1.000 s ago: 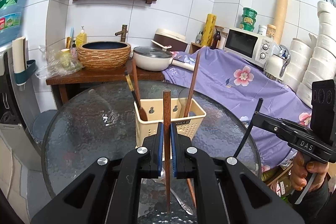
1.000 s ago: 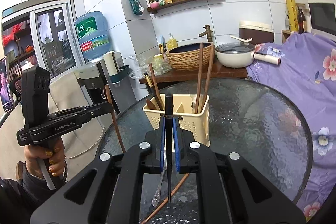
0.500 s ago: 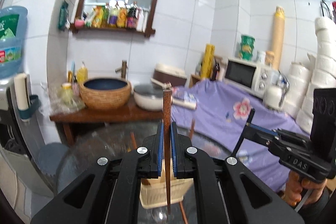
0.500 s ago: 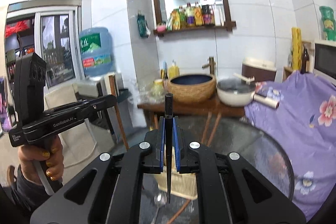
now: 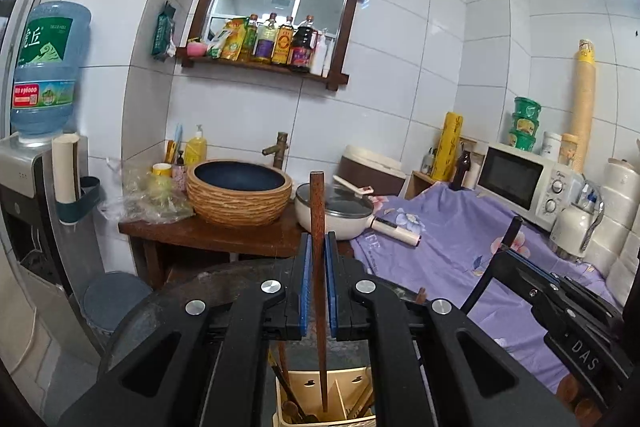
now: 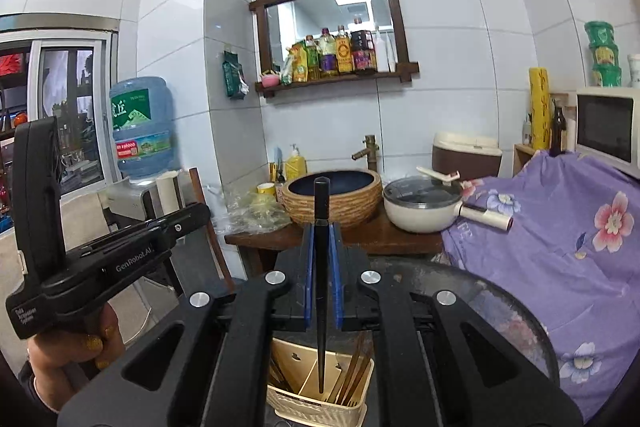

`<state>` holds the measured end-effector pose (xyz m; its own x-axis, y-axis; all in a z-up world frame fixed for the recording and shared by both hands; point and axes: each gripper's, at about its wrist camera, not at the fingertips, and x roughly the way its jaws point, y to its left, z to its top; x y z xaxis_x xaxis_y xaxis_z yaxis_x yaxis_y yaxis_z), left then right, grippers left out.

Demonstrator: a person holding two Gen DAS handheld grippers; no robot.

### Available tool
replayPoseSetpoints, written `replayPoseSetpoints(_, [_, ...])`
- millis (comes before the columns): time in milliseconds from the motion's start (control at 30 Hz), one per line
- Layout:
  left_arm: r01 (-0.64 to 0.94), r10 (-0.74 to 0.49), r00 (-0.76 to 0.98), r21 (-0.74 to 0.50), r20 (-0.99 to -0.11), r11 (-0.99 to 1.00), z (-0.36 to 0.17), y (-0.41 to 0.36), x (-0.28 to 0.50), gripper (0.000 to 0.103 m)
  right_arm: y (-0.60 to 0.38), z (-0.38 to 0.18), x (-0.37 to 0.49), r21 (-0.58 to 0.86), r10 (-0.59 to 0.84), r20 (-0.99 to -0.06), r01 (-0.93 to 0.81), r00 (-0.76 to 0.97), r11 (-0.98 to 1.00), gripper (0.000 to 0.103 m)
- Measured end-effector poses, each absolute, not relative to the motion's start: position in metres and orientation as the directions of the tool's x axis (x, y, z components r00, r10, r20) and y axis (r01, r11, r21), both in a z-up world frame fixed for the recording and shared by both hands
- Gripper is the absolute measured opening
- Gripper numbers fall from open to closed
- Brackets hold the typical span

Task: Organize utensils
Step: 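Open both tools to drop the chopsticks into the holder, then move left tool down to the silver spoon while right tool reaches a brown chopstick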

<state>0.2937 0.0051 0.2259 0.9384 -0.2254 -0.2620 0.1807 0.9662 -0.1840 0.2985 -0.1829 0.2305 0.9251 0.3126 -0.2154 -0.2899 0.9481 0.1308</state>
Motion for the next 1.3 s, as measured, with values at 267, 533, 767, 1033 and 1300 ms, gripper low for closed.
replayPoseSetpoints(267, [0.164, -0.224, 0.91, -0.195, -0.348, 0.967, 0.175, 0.001, 0.312, 0.006, -0.179, 0.186, 0.315, 0.153, 0.313, -0.285, -0.279, 0.906, 0.948, 0.008])
replayPoseSetpoints(533, [0.165, -0.227, 0.881, -0.18, -0.415, 0.97, 0.137, -0.002, 0.319, 0.006, -0.173, 0.156, 0.319, 0.137, 0.308, -0.335, -0.278, 0.89, 0.951, 0.008])
replayPoseSetpoints(767, [0.172, -0.229, 0.863, -0.163, -0.45, 0.971, 0.121, -0.005, 0.321, 0.006, -0.171, 0.14, 0.324, 0.136, 0.303, -0.368, -0.272, 0.879, 0.953, 0.008])
replayPoseSetpoints(1033, [0.183, -0.241, 0.858, -0.169, -0.454, 0.968, 0.116, -0.007, 0.32, 0.007, -0.171, 0.136, 0.323, 0.13, 0.302, -0.354, -0.273, 0.885, 0.953, 0.008])
replayPoseSetpoints(1300, [0.205, -0.267, 0.874, -0.189, -0.407, 0.96, 0.122, 0.005, 0.29, 0.052, -0.181, 0.137, 0.29, 0.125, 0.291, -0.298, -0.265, 0.909, 0.956, 0.045])
